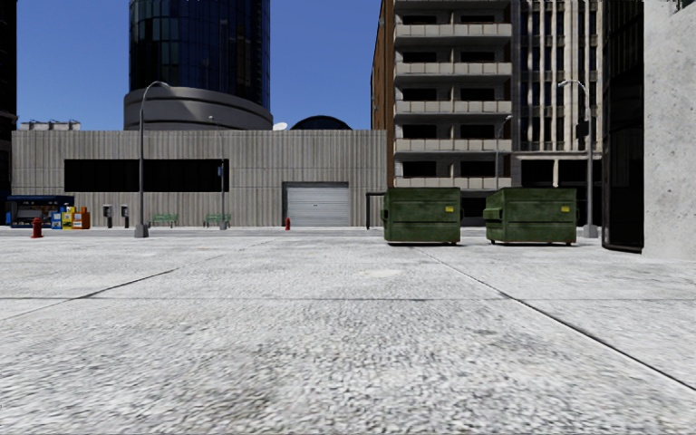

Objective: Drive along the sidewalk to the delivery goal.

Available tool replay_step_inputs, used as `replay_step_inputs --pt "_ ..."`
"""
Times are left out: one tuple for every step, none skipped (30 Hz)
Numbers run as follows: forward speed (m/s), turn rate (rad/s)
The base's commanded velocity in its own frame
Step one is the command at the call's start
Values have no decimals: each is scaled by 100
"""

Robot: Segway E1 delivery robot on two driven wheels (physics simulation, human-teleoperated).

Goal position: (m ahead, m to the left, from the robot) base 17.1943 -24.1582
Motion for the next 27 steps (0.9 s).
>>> replay_step_inputs --pt "200 0" --pt "200 0" --pt "200 0" --pt "200 0" --pt "200 0" --pt "200 0" --pt "200 0" --pt "200 0" --pt "200 0" --pt "200 0" --pt "200 0" --pt "200 0" --pt "200 0" --pt "200 0" --pt "200 0" --pt "200 0" --pt "200 0" --pt "200 0" --pt "200 0" --pt "200 0" --pt "200 0" --pt "200 0" --pt "200 0" --pt "200 0" --pt "200 0" --pt "200 0" --pt "200 0"
